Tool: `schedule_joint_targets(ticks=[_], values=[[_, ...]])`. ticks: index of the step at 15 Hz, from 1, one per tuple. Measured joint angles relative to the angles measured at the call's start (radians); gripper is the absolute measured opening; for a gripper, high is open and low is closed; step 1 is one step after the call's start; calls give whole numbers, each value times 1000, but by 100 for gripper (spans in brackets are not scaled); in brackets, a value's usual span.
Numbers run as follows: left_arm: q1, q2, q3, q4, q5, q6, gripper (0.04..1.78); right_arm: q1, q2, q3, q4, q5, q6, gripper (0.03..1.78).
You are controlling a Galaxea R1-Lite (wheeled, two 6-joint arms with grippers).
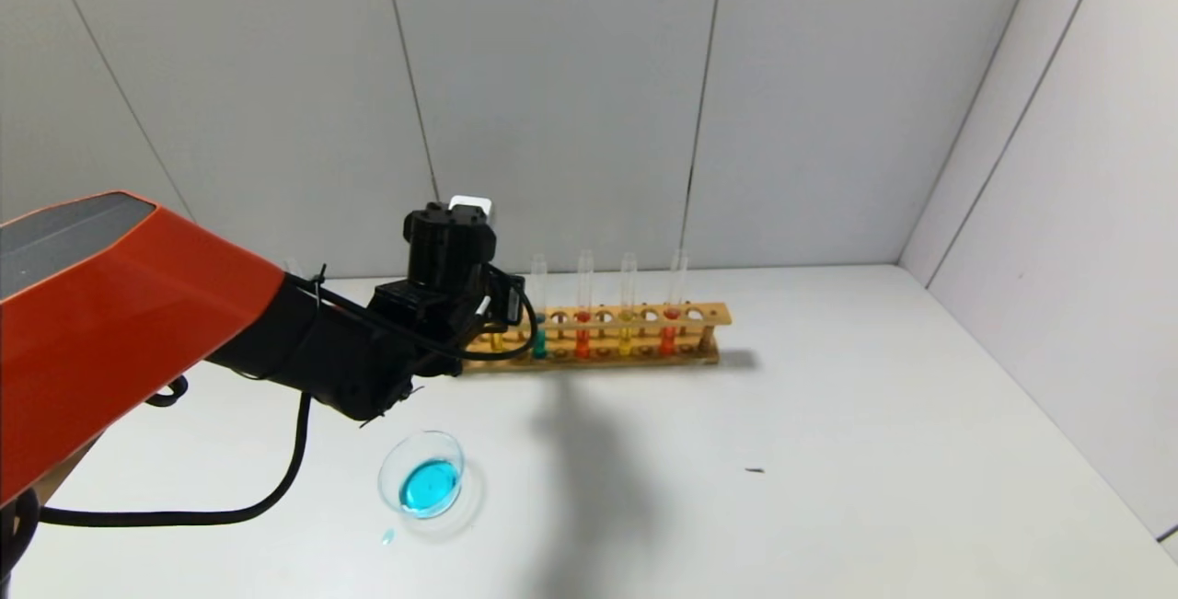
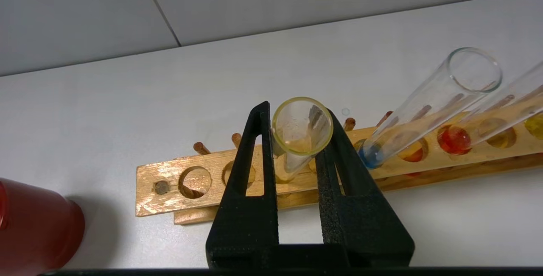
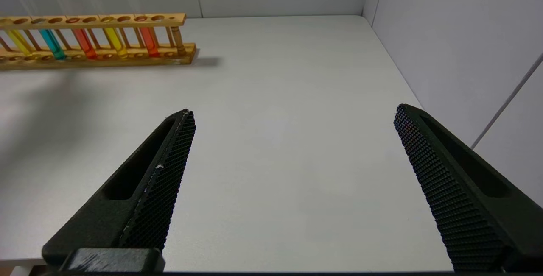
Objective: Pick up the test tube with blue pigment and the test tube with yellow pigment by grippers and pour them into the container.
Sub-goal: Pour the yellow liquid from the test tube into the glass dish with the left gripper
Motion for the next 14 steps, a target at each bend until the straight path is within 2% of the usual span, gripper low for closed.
schedule_joint_targets(ticks=[14], values=[[-5,-20,-40,-4,20,-29,31,0,0,0,0,0,0,171]])
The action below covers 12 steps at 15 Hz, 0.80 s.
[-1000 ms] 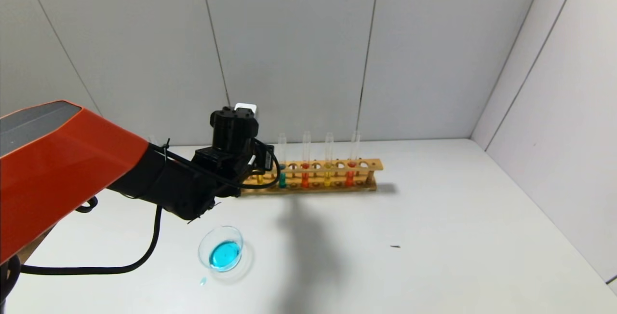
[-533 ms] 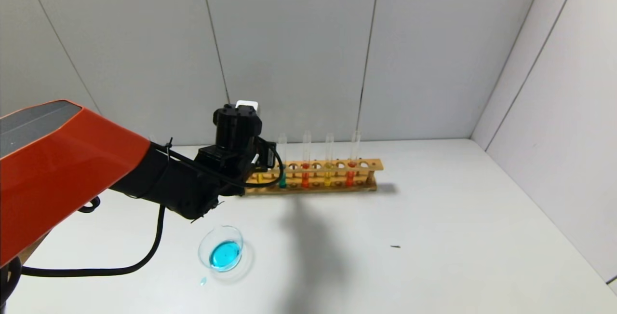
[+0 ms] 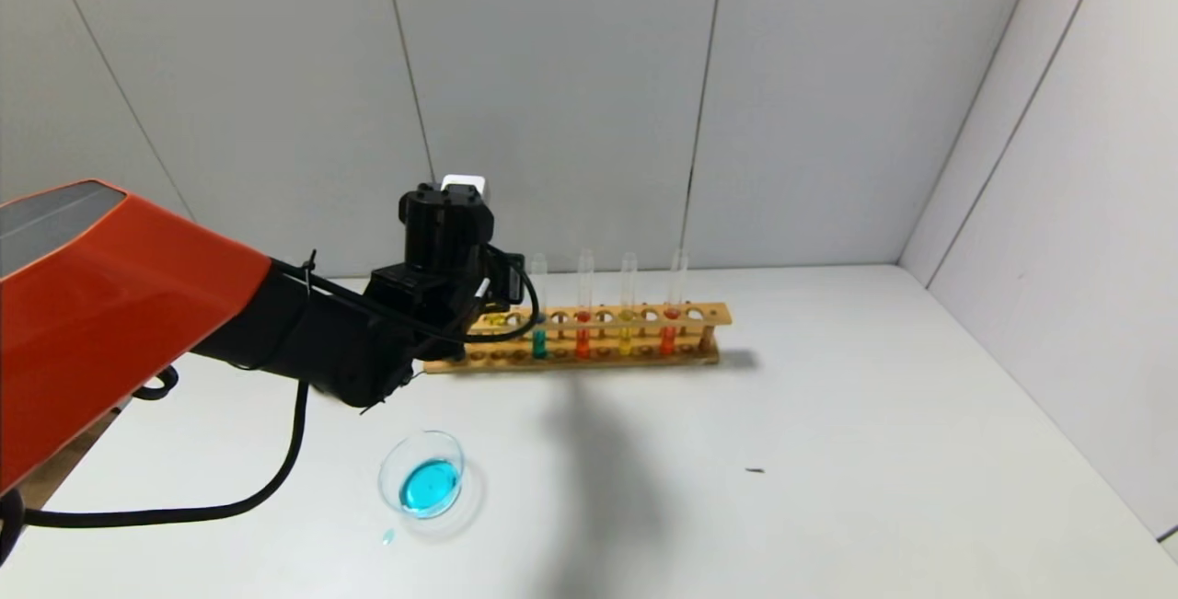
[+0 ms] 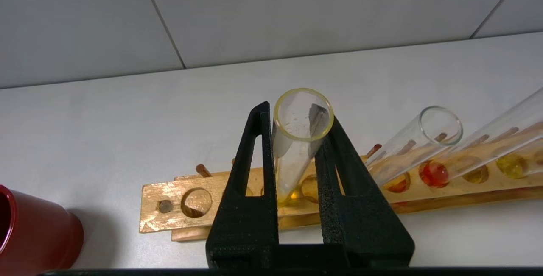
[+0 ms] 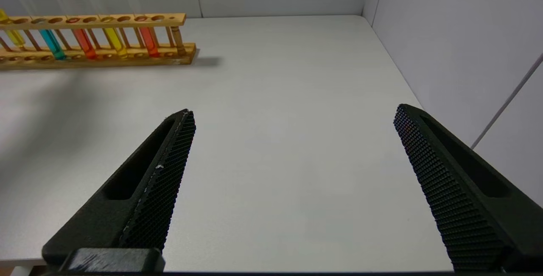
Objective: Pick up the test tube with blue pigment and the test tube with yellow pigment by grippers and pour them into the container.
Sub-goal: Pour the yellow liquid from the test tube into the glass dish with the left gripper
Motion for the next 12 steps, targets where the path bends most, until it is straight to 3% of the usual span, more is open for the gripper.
schedule_joint_targets(ticks=[7,12], values=[[3,-38,-14,4,0,8,31,0,0,0,0,0,0,171],[16,-43,-97,52,-2,19,31,0,0,0,0,0,0,171]])
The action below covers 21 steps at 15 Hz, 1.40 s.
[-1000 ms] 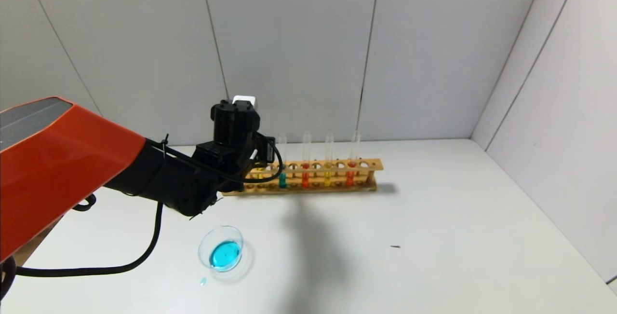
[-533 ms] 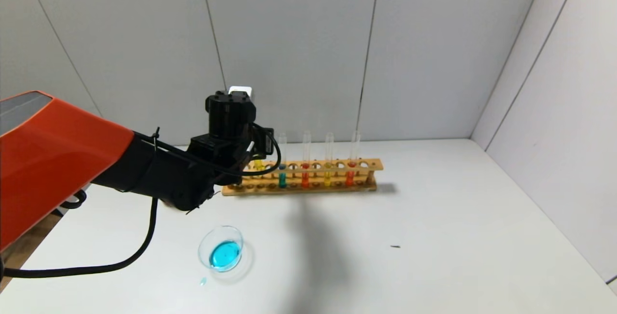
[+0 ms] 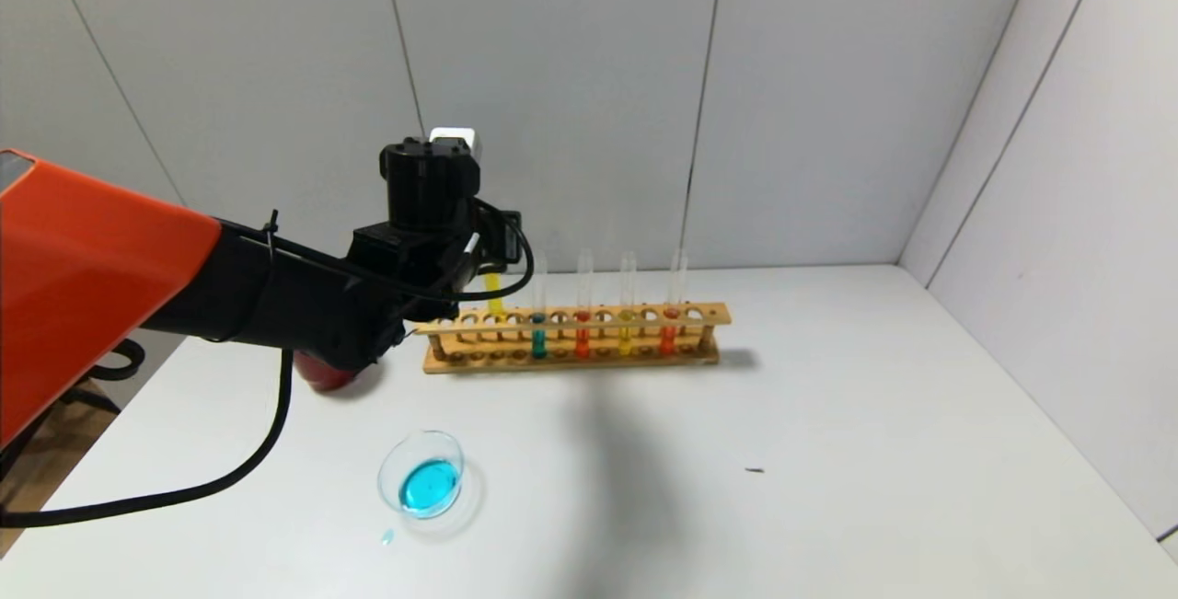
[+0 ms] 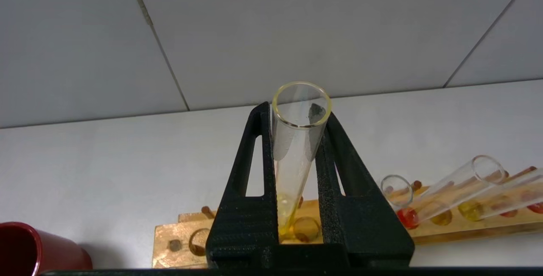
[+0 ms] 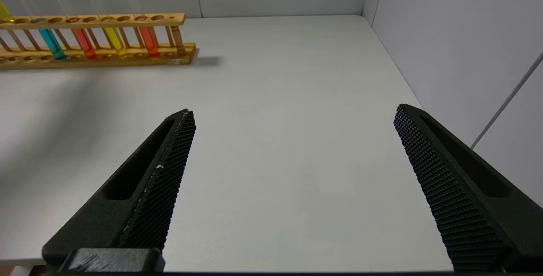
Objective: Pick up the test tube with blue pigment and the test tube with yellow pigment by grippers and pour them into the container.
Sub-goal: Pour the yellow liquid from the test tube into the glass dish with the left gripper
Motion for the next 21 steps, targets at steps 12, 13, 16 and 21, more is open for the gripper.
schedule_joint_targets(ticks=[12,13,16,21], values=[[27,-133,-50,119,1,93,31,0,0,0,0,0,0,171],[26,-164,-34,150,1,93,31,0,0,0,0,0,0,171],[22,-277,51,204,14,96,31,0,0,0,0,0,0,171],[11,-504,301,325,25,105,31,0,0,0,0,0,0,171]])
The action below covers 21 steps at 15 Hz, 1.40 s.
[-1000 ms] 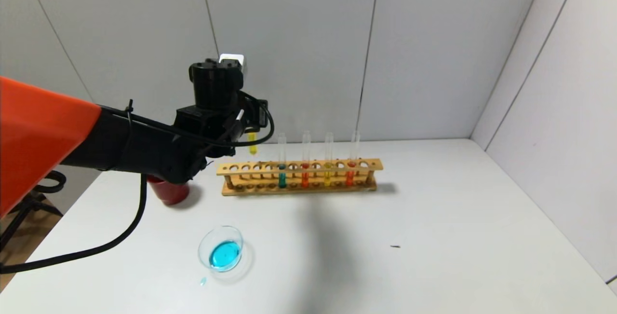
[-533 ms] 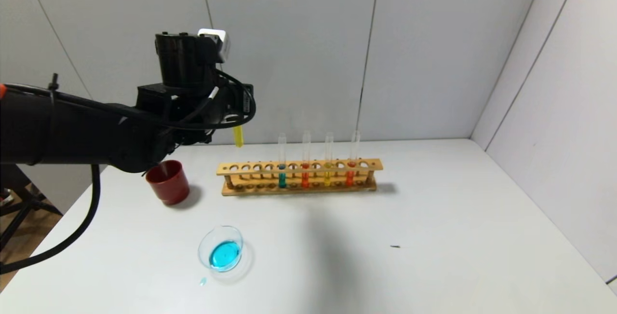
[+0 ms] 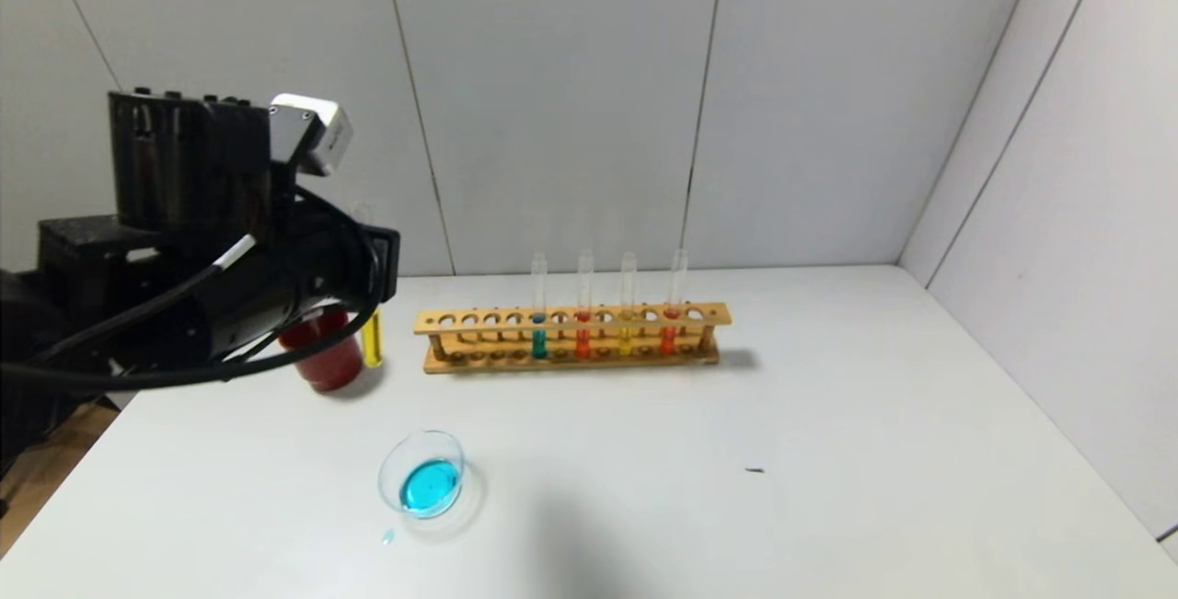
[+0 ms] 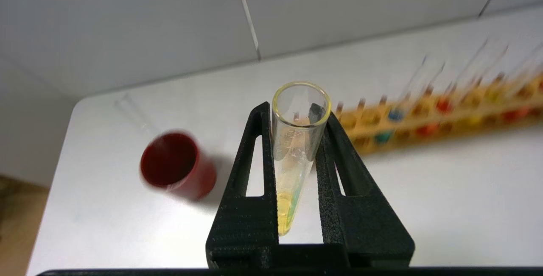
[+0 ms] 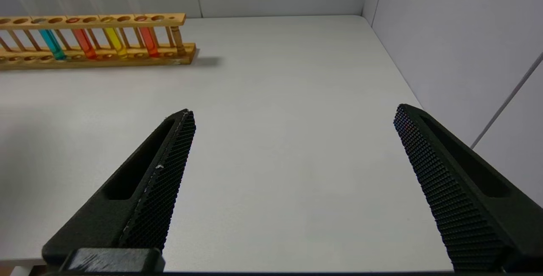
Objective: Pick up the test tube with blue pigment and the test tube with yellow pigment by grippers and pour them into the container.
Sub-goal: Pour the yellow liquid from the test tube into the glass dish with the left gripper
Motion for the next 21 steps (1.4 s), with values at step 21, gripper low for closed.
schedule_joint_targets(ticks=[21], values=[[31,-23,325,239,-119,108,31,0,0,0,0,0,0,171]])
